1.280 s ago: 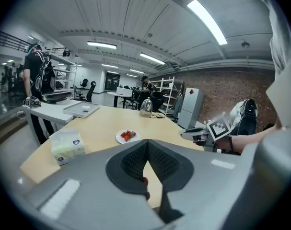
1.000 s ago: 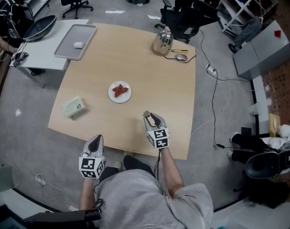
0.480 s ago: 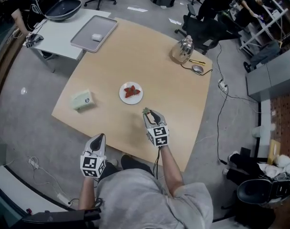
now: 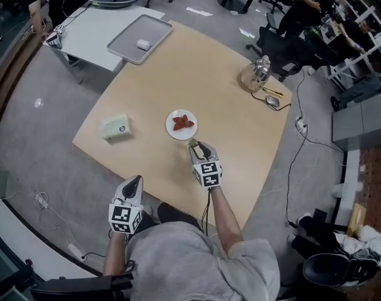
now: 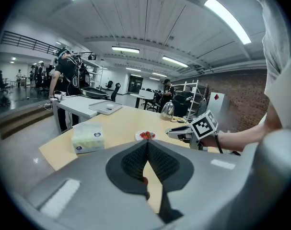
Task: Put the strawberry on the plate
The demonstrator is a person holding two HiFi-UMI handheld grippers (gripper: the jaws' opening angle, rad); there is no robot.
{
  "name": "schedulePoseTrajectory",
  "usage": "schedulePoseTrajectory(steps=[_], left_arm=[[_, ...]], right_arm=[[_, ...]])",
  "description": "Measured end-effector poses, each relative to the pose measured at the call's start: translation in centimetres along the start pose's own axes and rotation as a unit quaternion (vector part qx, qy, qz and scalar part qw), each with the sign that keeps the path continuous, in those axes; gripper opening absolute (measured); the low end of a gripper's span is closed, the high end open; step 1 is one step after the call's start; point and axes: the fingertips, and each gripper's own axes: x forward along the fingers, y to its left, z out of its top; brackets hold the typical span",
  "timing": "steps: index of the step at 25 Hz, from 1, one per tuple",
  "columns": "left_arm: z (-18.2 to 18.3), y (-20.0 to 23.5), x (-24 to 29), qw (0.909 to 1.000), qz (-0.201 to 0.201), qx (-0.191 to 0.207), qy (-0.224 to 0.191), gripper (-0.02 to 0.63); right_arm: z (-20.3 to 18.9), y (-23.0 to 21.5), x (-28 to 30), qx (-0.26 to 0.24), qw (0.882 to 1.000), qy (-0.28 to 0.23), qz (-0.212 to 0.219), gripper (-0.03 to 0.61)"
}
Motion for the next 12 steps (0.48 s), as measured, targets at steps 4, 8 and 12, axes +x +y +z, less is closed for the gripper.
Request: schedulePoseTrajectory(steps=[4, 8, 12], left_arm=[[0.0, -0.1, 0.4, 1.0000, 0.003, -0.001, 0.000, 0.020], [0.1, 0.1, 0.5, 0.9999, 0.010, -0.006, 0.001, 0.020], [0.1, 0.3, 0.4, 0.9997, 0.015, -0.018, 0.006, 0.020]], right_arm=[[-0.2, -0.1, 1.6, -0.005, 1.000, 0.008, 0.008, 0.138], [-0.5, -0.4, 3.3, -0.011, 1.000, 0.018, 0.014, 0.138], [-0.8, -0.4, 4.9, -0.017, 0.999, 0.033, 0.024, 0.138]])
